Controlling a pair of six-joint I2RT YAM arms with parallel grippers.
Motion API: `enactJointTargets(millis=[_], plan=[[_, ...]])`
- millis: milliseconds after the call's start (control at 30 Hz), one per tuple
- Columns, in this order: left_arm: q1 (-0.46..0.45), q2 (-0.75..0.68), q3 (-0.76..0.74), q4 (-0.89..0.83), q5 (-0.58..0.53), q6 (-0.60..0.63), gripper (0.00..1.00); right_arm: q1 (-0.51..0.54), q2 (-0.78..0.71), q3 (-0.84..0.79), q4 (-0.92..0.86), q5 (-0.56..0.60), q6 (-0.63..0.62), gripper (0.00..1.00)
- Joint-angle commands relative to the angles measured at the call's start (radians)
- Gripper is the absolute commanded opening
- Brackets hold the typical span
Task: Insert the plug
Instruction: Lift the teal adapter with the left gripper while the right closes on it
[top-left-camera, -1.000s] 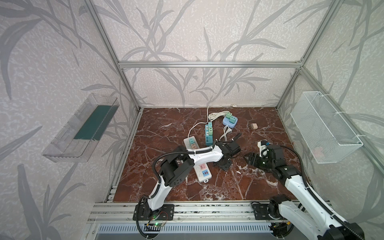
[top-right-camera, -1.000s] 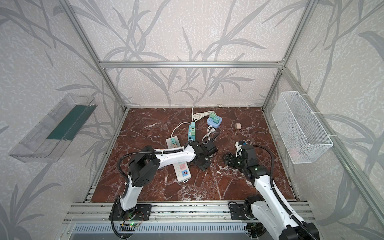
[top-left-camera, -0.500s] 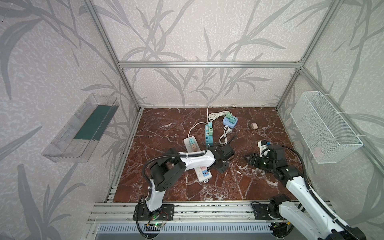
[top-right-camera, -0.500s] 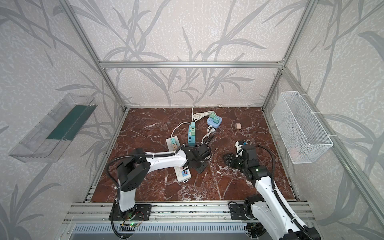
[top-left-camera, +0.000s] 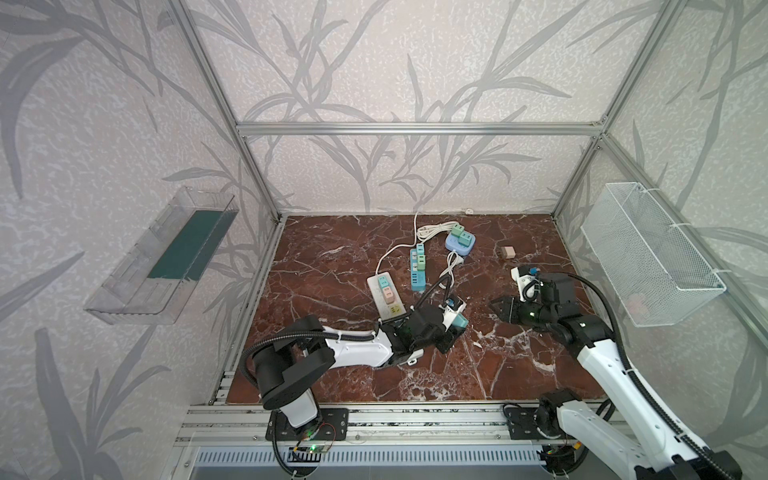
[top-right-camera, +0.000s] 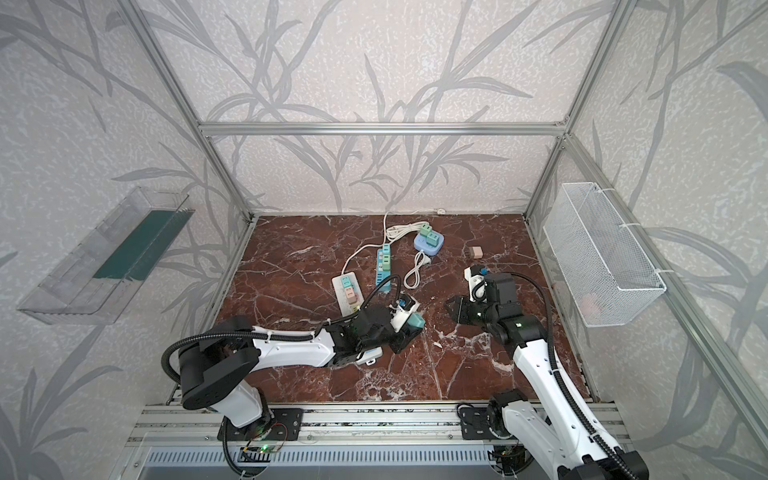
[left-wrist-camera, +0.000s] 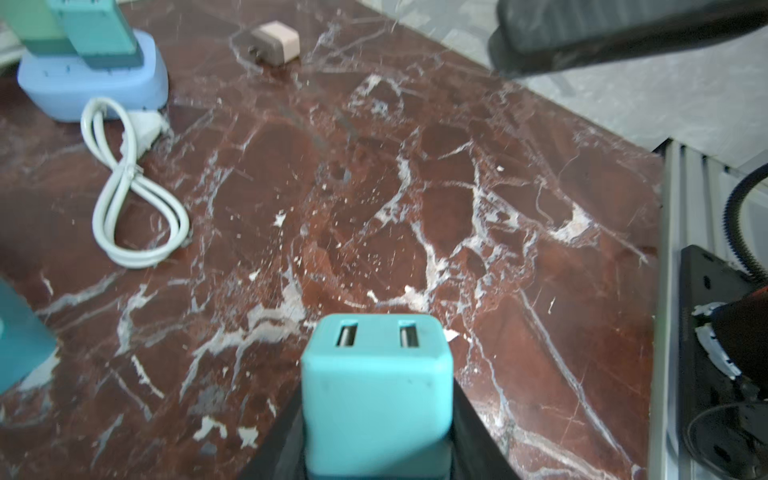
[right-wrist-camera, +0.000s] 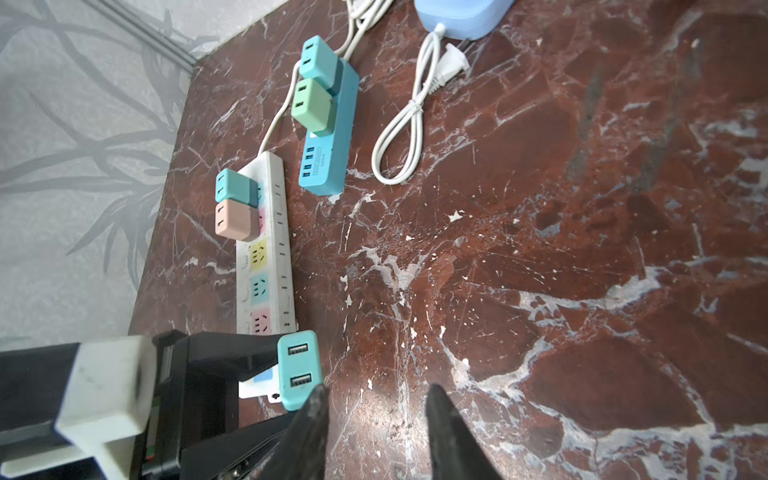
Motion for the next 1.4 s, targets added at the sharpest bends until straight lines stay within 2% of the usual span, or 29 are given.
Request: enactJointTargets(millis=[0, 133, 333, 600, 833, 967, 1033, 1133, 1200, 1367], plan=[[-0.008, -0.008, -0.021, 0.180, 0.058, 0.104, 0.23, 0.041, 0.034, 0.059, -0.058, -0.046, -0.048, 0.49], [-0.011, -0.012, -0.009, 0.140, 0.086, 0.137, 0.23, 0.124, 0.081, 0.089, -0.069, -0.042, -0.071, 0.57], [-0.022, -0.024, -0.004, 0.110, 0.086, 0.162, 0.23, 0.187, 0.144, 0.083, -0.012, -0.029, -0.043, 0.58], [-0.029, -0.037, -0.003, 0.103, 0.060, 0.187, 0.23, 0.219, 0.197, 0.054, 0.047, -0.073, -0.023, 0.45], [-0.030, -0.038, -0.003, 0.111, 0.031, 0.208, 0.23, 0.240, 0.168, -0.012, 0.064, -0.023, -0.003, 0.45], [-0.029, -0.043, -0.006, 0.114, 0.018, 0.228, 0.23, 0.241, 0.160, -0.025, 0.062, -0.033, -0.001, 0.44], [-0.030, -0.044, -0.006, 0.115, 0.015, 0.232, 0.23, 0.241, 0.158, -0.032, 0.077, -0.041, 0.011, 0.40], [-0.029, -0.045, -0.006, 0.118, 0.012, 0.235, 0.23, 0.241, 0.150, -0.041, 0.111, -0.061, 0.033, 0.27], [-0.030, -0.048, -0.007, 0.117, 0.008, 0.238, 0.26, 0.241, 0.145, -0.041, 0.127, -0.072, 0.047, 0.18], [-0.032, -0.066, -0.017, 0.110, -0.070, 0.229, 0.55, 0.241, 0.115, -0.037, 0.144, -0.069, 0.070, 0.09]])
